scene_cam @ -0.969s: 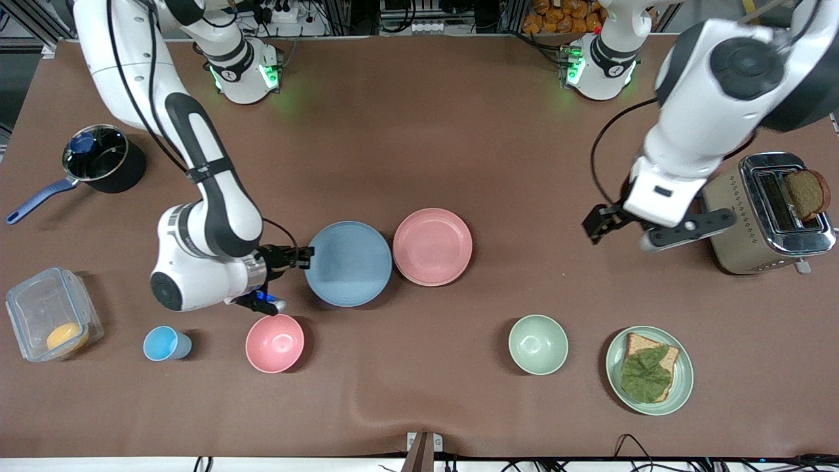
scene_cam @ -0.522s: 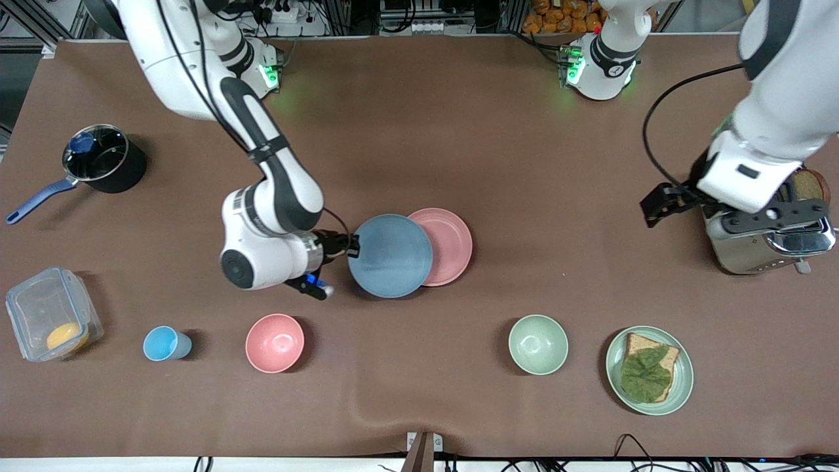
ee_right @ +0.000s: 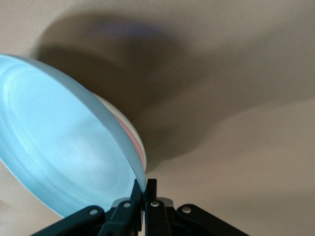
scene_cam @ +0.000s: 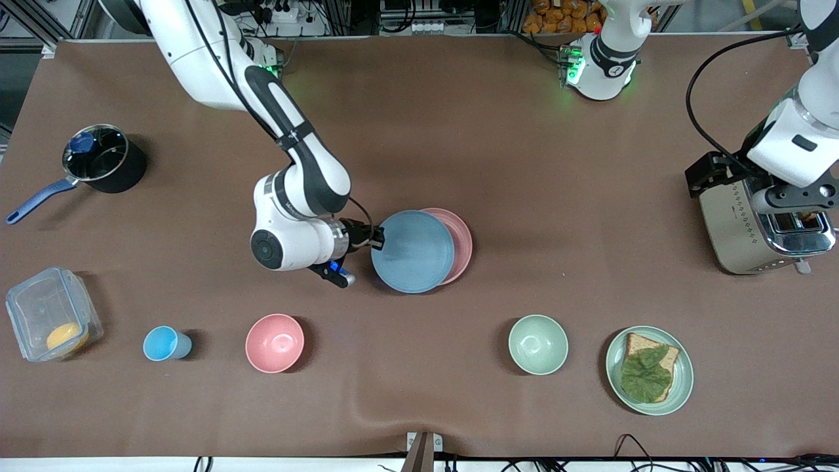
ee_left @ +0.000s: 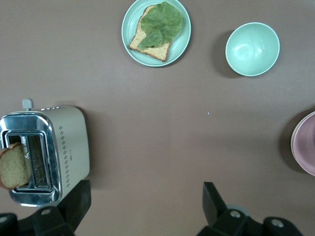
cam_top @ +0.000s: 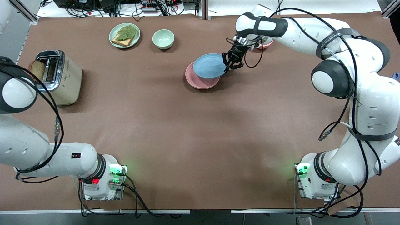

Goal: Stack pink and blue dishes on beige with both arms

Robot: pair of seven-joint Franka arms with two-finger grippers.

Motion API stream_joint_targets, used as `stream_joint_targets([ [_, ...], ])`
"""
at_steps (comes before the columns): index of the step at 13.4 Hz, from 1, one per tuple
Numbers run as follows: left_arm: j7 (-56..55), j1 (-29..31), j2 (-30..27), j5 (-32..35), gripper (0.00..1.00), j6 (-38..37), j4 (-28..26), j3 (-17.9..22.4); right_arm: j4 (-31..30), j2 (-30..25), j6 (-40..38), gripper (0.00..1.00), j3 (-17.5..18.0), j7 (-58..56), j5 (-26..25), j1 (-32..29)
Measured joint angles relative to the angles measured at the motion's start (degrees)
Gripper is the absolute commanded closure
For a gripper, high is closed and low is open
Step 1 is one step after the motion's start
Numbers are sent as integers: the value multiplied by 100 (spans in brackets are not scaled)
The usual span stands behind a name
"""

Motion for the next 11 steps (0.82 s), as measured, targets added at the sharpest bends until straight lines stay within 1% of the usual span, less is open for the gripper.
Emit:
stream_joint_targets([
  [2, 129, -202, -97, -212, 0, -57, 8, 378, 0, -14, 92, 100, 0, 101, 27, 102],
  [4, 291, -295, -198, -310, 0, -142, 8, 652, -12, -14, 221, 100, 0, 105, 166, 203],
  [6, 354, -385, -243, -323, 0, -189, 8, 790, -41, -14, 368, 100, 1, 186, 210, 353],
  [9, 452, -449, -245, -323, 0, -338, 6, 807, -113, -14, 518, 100, -2, 249, 211, 444],
  [10, 457, -454, -245, -323, 0, -406, 6, 808, -139, -14, 523, 89, -11, 249, 211, 444],
  [11, 461, -455, -245, -323, 0, -443, 6, 810, -165, -13, 523, 40, -17, 249, 211, 444],
])
